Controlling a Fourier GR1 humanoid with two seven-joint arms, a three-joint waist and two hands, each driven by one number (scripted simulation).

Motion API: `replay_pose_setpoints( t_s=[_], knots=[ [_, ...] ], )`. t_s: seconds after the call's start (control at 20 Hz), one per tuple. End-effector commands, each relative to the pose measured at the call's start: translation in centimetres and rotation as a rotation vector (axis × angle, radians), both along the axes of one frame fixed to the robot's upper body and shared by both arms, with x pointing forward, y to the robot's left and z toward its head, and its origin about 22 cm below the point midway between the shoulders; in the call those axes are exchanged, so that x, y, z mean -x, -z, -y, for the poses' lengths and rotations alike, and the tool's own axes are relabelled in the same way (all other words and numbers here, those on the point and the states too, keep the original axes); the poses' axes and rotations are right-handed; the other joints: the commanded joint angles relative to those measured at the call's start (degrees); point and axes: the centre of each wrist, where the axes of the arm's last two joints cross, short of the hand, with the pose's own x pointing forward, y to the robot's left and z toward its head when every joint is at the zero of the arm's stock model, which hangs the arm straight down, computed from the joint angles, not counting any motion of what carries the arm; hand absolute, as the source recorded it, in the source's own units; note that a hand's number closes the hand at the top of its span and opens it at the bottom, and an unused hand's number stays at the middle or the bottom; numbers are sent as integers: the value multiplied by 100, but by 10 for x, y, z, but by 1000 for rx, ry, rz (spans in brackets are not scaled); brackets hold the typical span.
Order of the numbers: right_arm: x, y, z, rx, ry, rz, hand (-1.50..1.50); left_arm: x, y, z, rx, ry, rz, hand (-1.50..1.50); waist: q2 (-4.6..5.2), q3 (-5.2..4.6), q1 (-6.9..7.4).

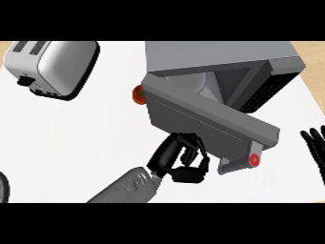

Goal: Pick up the milk, place it into the microwave and close the microwave

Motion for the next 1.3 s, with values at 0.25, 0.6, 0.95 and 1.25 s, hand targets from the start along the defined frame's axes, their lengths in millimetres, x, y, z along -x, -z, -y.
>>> replay_pose_setpoints(
  t_s=[0.25, 0.6, 0.95, 1.25],
  knots=[
    [-8, -33, -7, 32, -118, 18, -150, -15, -30, 20, 138, -97, 30, 150, 86, -14, -321],
    [-16, -62, 11, 118, -128, 64, -150, -32, -48, 23, 196, -295, 44, 150, 124, -6, -522],
    [-29, -89, 18, 166, -114, 135, -150, -59, -69, 28, 181, -394, 38, -150, 227, 5, -731],
    [-33, -148, 37, 418, 45, 322, 150, -64, -79, 28, 253, -501, -5, -150, 247, -11, -856]
  ],
)
